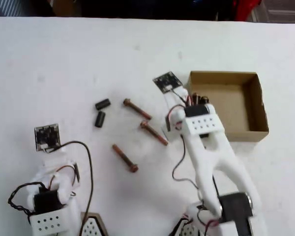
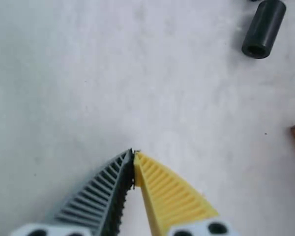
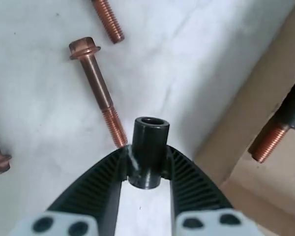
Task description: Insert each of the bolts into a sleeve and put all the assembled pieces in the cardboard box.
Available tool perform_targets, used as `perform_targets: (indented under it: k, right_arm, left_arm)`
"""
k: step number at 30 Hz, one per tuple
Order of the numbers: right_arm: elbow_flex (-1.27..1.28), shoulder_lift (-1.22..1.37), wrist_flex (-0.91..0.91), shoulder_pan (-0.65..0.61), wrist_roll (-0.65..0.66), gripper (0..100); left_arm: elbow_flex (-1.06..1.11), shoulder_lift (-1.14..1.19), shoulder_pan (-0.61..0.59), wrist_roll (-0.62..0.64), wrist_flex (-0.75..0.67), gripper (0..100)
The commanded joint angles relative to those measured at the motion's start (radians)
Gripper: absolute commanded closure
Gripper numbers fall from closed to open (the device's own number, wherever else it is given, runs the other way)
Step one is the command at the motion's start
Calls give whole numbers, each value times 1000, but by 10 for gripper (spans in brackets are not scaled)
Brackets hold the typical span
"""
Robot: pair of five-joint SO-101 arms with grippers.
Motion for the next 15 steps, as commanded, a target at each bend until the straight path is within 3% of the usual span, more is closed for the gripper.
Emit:
perform_targets:
  k: [1,15]
  right_arm:
    - [-152,122,-19,12,2,978]
    - [-370,478,-13,13,9,977]
  left_arm:
    - [-3,-10,-10,-8,5,977]
    - [-3,-10,-10,-8,5,977]
